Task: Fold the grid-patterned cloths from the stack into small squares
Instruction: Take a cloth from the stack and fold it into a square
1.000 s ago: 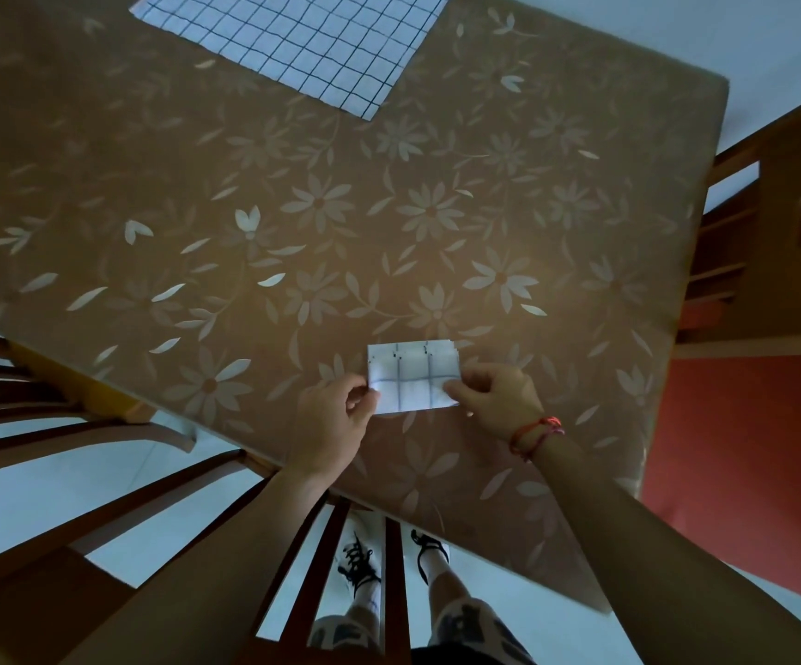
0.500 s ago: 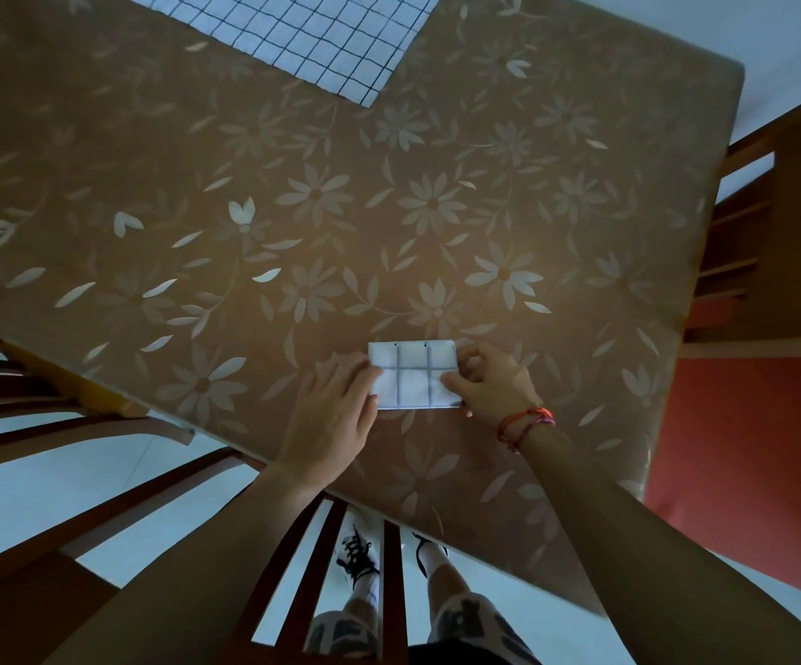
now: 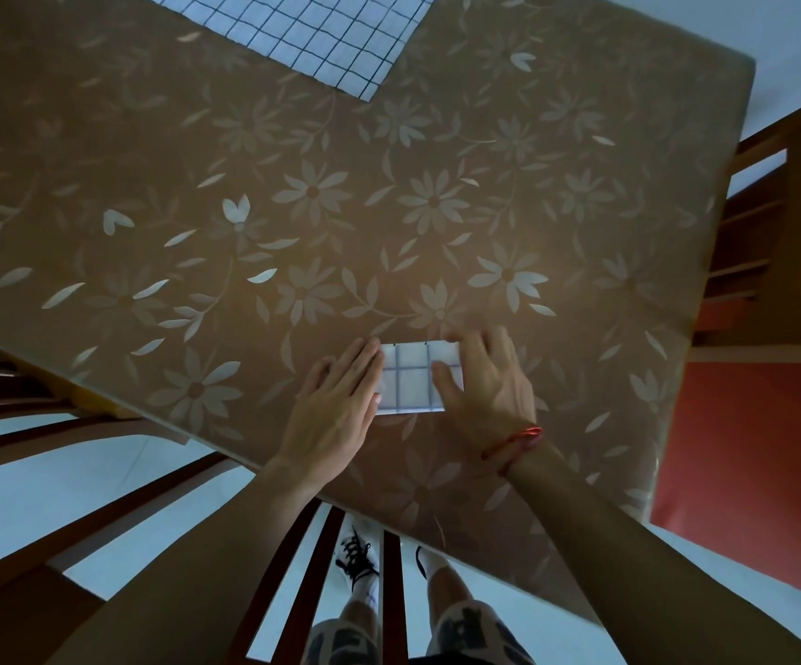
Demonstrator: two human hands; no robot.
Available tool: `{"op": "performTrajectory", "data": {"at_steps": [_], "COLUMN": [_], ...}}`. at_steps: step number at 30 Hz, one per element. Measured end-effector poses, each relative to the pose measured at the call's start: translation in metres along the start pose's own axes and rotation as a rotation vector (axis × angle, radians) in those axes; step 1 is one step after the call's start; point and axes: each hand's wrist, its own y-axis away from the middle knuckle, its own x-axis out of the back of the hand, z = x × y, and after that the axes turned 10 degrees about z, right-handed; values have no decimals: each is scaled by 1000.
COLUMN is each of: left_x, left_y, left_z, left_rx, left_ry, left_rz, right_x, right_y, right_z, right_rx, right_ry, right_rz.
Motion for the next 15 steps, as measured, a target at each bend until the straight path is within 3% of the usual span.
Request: {"op": "performTrajectory", "data": {"at_steps": [2,3,4,6,9,15], "left_x": [0,-1,-3,-5,-9,-8], "left_y": [1,1,2,4,6,6], "left_z": [0,0,1,2,2,0], "left_rx": [1,0,-3,-8,-2,11], "left_ry": [-4,-11,-21,-28,-28,-37], "left_rz": [0,2,5,14,30,-6], "right_x": [-15,-24,-39,-59,-61,-49], "right_y": [27,34,34,12,-3,-5], "right_z": [14,18,21,1,-30,-7], "right_rx": [42,67,102,317,383,513], "right_ry": [118,159,116,118,134,292], "right_rz": [-370,-470,-461,-240,-256,-257]}}
